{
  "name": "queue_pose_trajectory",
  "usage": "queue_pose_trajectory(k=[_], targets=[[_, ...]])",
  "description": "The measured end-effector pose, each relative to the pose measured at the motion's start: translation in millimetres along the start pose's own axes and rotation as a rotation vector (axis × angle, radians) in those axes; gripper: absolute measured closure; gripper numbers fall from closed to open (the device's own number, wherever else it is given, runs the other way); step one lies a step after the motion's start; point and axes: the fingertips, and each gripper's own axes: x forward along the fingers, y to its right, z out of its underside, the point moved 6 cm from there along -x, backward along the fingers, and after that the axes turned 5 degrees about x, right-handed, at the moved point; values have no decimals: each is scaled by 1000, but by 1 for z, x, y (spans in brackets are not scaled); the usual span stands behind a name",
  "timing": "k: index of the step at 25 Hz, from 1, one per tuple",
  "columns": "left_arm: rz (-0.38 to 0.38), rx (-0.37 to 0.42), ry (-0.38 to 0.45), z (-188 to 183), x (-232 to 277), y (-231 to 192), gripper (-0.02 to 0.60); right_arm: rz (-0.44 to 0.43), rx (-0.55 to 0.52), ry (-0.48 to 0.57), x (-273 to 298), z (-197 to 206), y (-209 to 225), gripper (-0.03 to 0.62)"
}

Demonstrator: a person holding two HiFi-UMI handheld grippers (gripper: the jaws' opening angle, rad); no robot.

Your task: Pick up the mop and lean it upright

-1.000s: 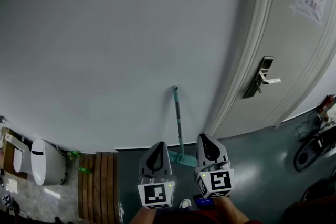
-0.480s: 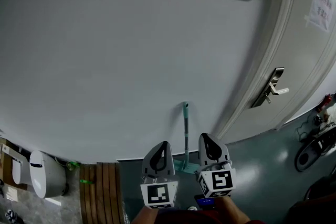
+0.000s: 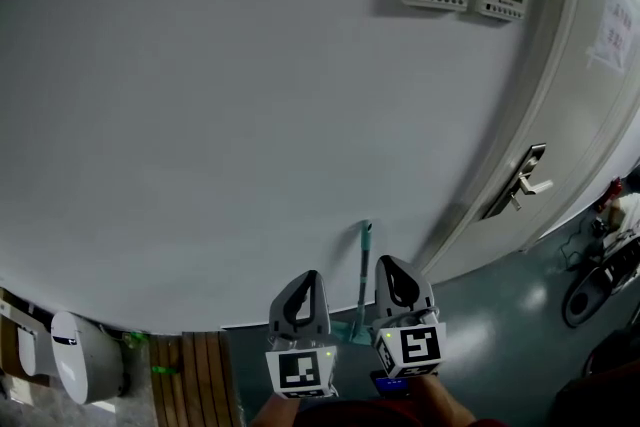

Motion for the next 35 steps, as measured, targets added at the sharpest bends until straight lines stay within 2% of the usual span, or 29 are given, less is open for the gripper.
queue_pose_trajectory(k=[10, 16, 35], targets=[[-2, 9, -18, 4, 30, -1, 568, -7, -15, -6, 20, -3, 20, 576], [-43, 7, -9, -1, 37, 5, 568, -52, -14, -4, 28, -5, 29, 576], [-73, 16, -24, -1, 37, 13, 568, -66, 6, -80, 48, 30, 40, 574]])
